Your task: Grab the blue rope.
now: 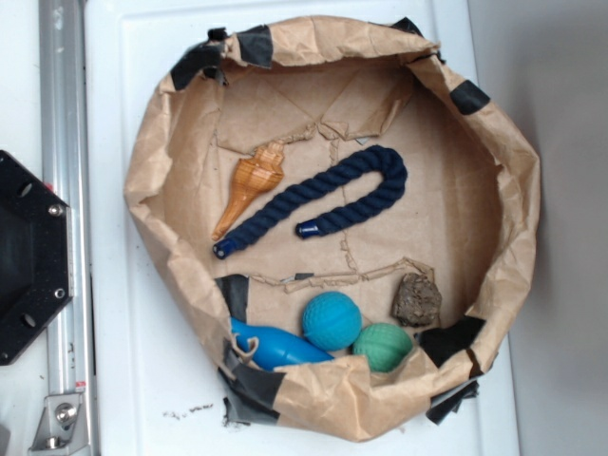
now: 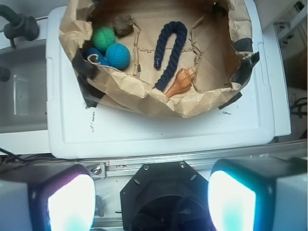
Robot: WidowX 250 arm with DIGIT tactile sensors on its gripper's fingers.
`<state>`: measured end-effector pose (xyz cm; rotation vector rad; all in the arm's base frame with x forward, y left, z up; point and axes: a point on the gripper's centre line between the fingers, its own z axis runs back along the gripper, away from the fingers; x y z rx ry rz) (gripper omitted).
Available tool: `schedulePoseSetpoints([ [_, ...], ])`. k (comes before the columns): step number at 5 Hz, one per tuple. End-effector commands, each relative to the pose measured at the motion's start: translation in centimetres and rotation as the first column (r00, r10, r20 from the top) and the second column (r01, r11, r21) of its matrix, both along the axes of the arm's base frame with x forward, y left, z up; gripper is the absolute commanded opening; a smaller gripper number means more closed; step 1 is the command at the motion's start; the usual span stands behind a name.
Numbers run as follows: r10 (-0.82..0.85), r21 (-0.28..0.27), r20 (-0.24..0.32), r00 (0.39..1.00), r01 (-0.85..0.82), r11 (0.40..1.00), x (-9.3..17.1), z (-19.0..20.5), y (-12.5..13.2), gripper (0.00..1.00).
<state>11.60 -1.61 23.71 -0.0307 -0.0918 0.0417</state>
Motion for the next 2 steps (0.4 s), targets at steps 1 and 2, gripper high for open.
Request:
schedulePoseSetpoints([
  [1,0.0,0.0,0.0,1.0,0.0,1.0,0.0,0.0,0.0,1.0],
  [2,0.027,0.005,-0.02,0.999,-0.027,1.0,5.0,-2.6,1.8,1.0],
])
